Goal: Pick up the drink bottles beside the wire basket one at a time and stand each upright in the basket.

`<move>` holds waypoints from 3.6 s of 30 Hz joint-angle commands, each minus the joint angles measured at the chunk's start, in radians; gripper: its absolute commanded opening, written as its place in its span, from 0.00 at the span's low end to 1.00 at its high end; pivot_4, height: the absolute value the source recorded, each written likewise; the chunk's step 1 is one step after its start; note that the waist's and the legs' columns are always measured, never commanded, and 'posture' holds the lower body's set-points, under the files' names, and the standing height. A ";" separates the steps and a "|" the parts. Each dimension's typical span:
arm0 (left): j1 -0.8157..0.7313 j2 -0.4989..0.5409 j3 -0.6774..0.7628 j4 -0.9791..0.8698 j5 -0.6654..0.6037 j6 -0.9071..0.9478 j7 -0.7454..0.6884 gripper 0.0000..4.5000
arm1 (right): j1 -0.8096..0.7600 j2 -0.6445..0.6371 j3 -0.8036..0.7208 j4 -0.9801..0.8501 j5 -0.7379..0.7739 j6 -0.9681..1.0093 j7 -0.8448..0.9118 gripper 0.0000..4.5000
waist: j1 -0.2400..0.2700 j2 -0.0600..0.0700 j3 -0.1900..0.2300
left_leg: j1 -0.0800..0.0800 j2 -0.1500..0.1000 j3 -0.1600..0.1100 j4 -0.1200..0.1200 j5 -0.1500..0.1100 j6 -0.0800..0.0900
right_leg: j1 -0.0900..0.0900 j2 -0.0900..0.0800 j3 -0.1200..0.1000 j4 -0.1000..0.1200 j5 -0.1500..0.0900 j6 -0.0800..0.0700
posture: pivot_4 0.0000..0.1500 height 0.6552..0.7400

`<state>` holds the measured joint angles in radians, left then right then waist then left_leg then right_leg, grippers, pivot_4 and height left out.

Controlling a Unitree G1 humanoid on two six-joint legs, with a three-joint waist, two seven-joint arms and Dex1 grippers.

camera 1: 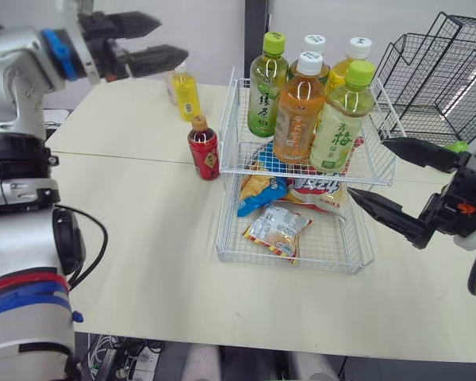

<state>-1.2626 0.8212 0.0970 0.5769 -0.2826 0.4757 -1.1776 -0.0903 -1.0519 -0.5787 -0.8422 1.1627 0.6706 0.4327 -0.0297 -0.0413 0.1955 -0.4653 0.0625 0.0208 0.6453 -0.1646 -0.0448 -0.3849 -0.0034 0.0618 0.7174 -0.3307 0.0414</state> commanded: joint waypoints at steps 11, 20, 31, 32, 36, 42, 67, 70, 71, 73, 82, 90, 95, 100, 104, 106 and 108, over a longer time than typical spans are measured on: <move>0.207 -0.078 0.051 -0.013 -0.011 -0.062 0.164 0.99 | 0.004 -0.032 -0.013 -0.122 0.128 -0.026 0.002 1.00 | 0.004 0.000 0.000 | -0.001 0.000 -0.003 0.001 0.000 0.000 | 0.001 -0.001 -0.003 0.000 0.000 0.000 | 1.00 0.69; 0.284 -0.197 0.056 -0.125 -0.013 -0.053 0.328 0.99 | -0.115 0.039 0.285 -0.126 -0.050 -0.019 -0.098 1.00 | -0.003 -0.002 -0.001 | 0.000 -0.001 -0.005 0.002 0.000 0.000 | 0.004 -0.001 -0.004 0.000 0.000 0.000 | 1.00 0.69; 0.280 -0.275 0.058 -0.106 -0.009 -0.065 0.432 0.99 | -0.248 0.157 0.483 -0.124 -0.204 0.016 -0.164 1.00 | 0.004 -0.002 -0.001 | 0.002 0.000 -0.004 0.001 0.000 0.000 | 0.005 -0.001 -0.004 0.000 0.001 -0.001 | 1.00 0.69; 0.279 -0.278 0.055 -0.102 -0.008 -0.067 0.432 0.99 | -0.250 0.164 0.483 -0.125 -0.209 0.016 -0.168 1.00 | 0.004 -0.002 -0.001 | 0.003 0.000 -0.005 0.001 0.000 0.000 | 0.005 -0.001 -0.004 0.000 0.001 -0.001 | 1.00 0.69; 0.266 -0.294 0.042 -0.072 0.002 -0.084 0.436 0.99 | -0.256 0.189 0.488 -0.133 -0.225 0.025 -0.193 1.00 | 0.004 -0.002 -0.001 | 0.003 0.000 -0.004 0.001 0.000 0.000 | 0.006 -0.001 -0.004 0.000 0.001 -0.001 | 1.00 0.69; 0.243 -0.306 0.032 -0.033 0.011 -0.102 0.432 0.99 | -0.228 0.197 0.483 -0.166 -0.231 0.049 -0.216 1.00 | 0.003 -0.002 -0.001 | 0.003 0.000 -0.005 0.001 0.000 0.000 | 0.005 0.000 -0.004 0.000 0.001 -0.001 | 1.00 0.69; 0.259 -0.317 0.033 -0.086 -0.008 -0.087 0.390 0.00 | -0.198 0.214 0.464 -0.189 -0.265 0.054 -0.247 1.00 | 0.003 -0.002 -0.001 | 0.003 -0.001 -0.005 0.001 0.000 0.000 | 0.006 0.000 -0.004 0.000 0.001 -0.001 | 1.00 0.69; 0.267 -0.280 0.043 -0.132 -0.026 -0.054 0.353 0.00 | -0.185 0.210 0.444 -0.195 -0.261 0.050 -0.244 1.00 | 0.002 -0.002 -0.001 | 0.003 0.000 -0.005 0.001 0.000 0.000 | 0.005 0.000 -0.004 0.000 0.001 -0.001 | 1.00 0.69; 0.270 -0.265 0.045 -0.149 -0.032 -0.040 0.337 0.00 | -0.179 0.209 0.434 -0.197 -0.259 0.048 -0.242 1.00 | 0.002 -0.002 -0.001 | 0.003 0.000 -0.005 0.001 0.000 0.000 | 0.005 0.000 -0.004 0.000 0.001 -0.001 | 1.00 0.69; 0.263 -0.207 0.049 -0.190 -0.056 0.008 0.279 0.00 | -0.154 0.198 0.393 -0.202 -0.240 0.040 -0.227 1.00 | 0.001 -0.002 -0.001 | 0.003 0.000 -0.005 0.000 0.000 0.000 | 0.005 0.000 -0.004 0.000 0.001 -0.001 | 1.00 0.69; 0.111 -0.021 0.056 -0.209 -0.156 0.209 0.109 0.00 | -0.026 0.159 0.190 -0.197 -0.215 -0.023 -0.113 1.00 | 0.005 -0.002 -0.001 | 0.002 0.000 -0.006 0.001 0.000 0.000 | 0.006 0.000 -0.006 -0.001 0.000 -0.001 | 1.00 0.69; 0.082 -0.019 0.058 -0.121 -0.140 0.173 0.122 0.00 | -0.028 0.178 0.216 -0.185 -0.223 -0.055 -0.093 1.00 | 0.002 -0.001 -0.001 | 0.010 0.000 -0.006 0.000 0.000 0.000 | 0.013 0.000 -0.007 -0.002 -0.001 0.000 | 1.00 0.69; 0.140 -0.034 0.057 -0.073 -0.125 0.129 0.126 0.19 | -0.043 0.180 0.244 -0.185 -0.225 -0.055 -0.097 1.00 | 0.001 -0.001 -0.001 | 0.010 0.000 -0.006 -0.001 0.000 0.000 | 0.012 0.000 -0.006 -0.002 0.000 -0.001 | 1.00 0.69; 0.202 -0.088 0.034 -0.024 -0.087 0.025 0.144 0.56 | -0.049 0.179 0.252 -0.189 -0.230 -0.055 -0.096 1.00 | 0.004 -0.001 -0.001 | 0.009 0.000 -0.006 -0.001 0.000 0.000 | 0.012 -0.001 -0.006 -0.002 0.000 -0.001 | 1.00 0.69; 0.206 -0.165 0.023 0.015 -0.049 -0.043 0.216 0.82 | -0.053 0.179 0.258 -0.190 -0.232 -0.057 -0.094 1.00 | 0.009 -0.002 -0.001 | 0.009 0.000 -0.006 0.000 0.000 0.000 | 0.013 -0.001 -0.006 -0.002 0.000 -0.001 | 1.00 0.69; 0.193 -0.208 0.028 0.040 -0.022 -0.073 0.291 0.94 | -0.051 0.179 0.257 -0.192 -0.232 -0.058 -0.093 1.00 | 0.008 -0.002 -0.001 | 0.009 0.000 -0.005 0.000 0.000 0.000 | 0.012 -0.001 -0.006 -0.002 0.000 -0.001 | 1.00 0.69; 0.183 -0.237 0.031 0.051 -0.016 -0.076 0.327 1.00 | -0.049 0.179 0.254 -0.195 -0.230 -0.058 -0.094 1.00 | 0.008 -0.002 -0.001 | 0.009 0.000 -0.006 0.000 0.000 0.000 | 0.012 -0.001 -0.006 -0.002 0.000 -0.001 | 1.00 0.69</move>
<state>-1.0477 0.5874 0.1144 0.6352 -0.3056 0.4230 -0.8853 -0.1346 -0.8726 -0.3098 -1.0154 0.9259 0.6357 0.3438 -0.0214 -0.0430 0.1944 -0.4562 0.0622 0.0151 0.6449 -0.1643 -0.0451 -0.3727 -0.0039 0.0559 0.7153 -0.3307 0.0403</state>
